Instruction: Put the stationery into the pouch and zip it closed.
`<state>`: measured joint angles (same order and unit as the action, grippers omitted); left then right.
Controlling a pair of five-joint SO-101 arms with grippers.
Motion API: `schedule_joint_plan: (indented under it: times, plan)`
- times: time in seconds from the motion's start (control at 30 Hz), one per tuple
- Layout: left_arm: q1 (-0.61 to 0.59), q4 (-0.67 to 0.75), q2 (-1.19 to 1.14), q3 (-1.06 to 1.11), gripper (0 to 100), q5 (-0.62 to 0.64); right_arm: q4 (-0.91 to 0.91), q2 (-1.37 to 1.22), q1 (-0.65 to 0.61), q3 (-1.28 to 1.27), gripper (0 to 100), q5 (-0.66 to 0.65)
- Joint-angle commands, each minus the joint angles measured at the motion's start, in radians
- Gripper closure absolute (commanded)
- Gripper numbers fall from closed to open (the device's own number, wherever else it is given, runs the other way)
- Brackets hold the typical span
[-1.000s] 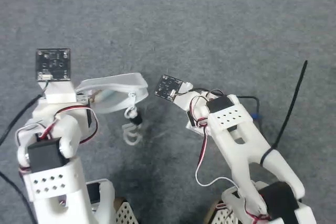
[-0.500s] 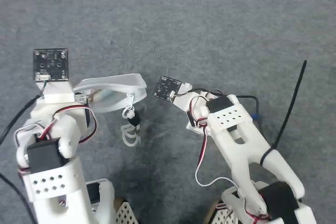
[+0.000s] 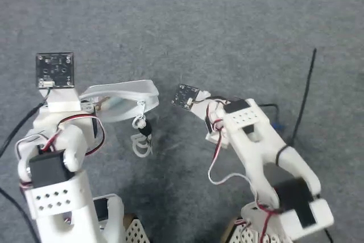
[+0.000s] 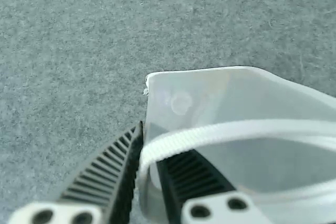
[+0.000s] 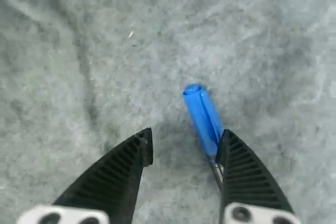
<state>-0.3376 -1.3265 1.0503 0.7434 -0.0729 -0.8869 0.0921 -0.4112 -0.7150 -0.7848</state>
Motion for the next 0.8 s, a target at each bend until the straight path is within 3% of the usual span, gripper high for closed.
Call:
schedule_joint_plan:
  times: [0.0, 0.2, 0.43, 0.77]
  plan:
    - [-0.008, 0.032, 0.006, -0.005, 99, -0.005, 0.013, -0.038, 0.024, 0.092, 80.1, -0.014]
    - [-0.008, 0.032, 0.008, -0.005, 99, -0.005, 0.019, -0.142, 0.039, 0.147, 81.2, -0.008]
    - [-0.008, 0.032, 0.008, -0.005, 99, -0.006, 0.021, -0.168, 0.038, 0.196, 98.3, 0.089]
    - [-0.006, 0.031, 0.008, -0.005, 99, -0.006, 0.008, -0.157, 0.039, 0.209, 99.2, 0.149]
